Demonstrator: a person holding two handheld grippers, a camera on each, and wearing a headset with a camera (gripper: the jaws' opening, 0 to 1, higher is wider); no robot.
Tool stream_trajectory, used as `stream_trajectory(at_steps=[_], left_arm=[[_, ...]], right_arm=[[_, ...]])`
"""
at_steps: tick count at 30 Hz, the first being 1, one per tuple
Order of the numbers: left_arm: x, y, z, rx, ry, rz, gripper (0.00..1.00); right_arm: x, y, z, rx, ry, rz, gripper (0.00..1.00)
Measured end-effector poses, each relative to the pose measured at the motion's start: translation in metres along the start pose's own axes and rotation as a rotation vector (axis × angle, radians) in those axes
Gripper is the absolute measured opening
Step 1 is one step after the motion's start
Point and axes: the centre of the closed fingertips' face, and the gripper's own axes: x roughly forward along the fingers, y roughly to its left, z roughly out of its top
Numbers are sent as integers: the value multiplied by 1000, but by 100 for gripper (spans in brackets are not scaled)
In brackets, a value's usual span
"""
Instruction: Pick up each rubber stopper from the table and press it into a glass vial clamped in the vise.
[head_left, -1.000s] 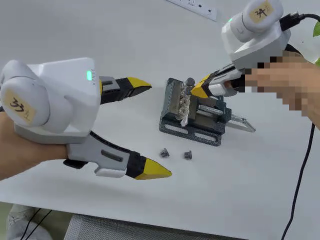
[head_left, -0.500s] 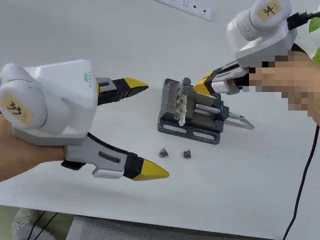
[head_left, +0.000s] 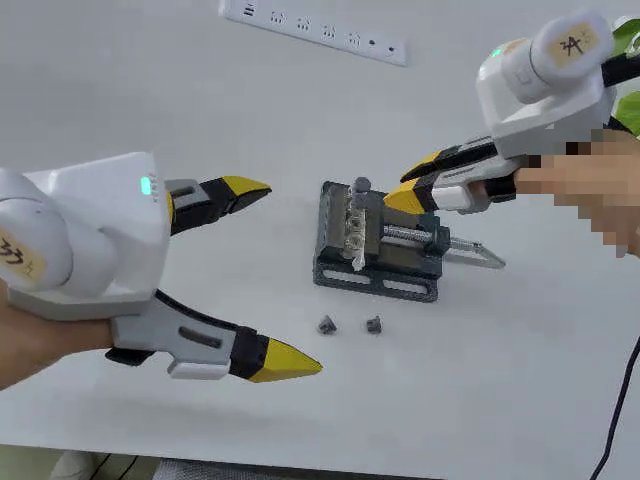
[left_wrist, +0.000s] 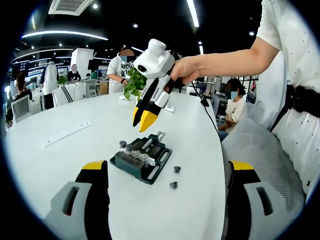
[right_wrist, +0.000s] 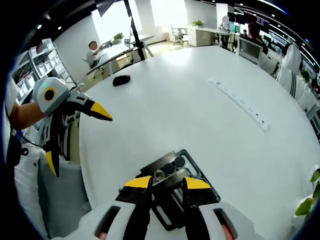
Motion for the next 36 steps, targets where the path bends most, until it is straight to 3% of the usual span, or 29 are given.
stream_trajectory(at_steps=[10, 21, 36], left_arm=[[-10, 6, 0, 9, 26, 36, 99], [-15, 2, 0, 23, 65, 56, 99], [-12, -6, -6, 32, 107, 57, 99]], right_arm=[[-16, 11, -14, -42, -74, 11, 40], [-36, 26, -44, -86, -160, 42, 59], [-52, 50, -81, -111, -305, 78, 72]])
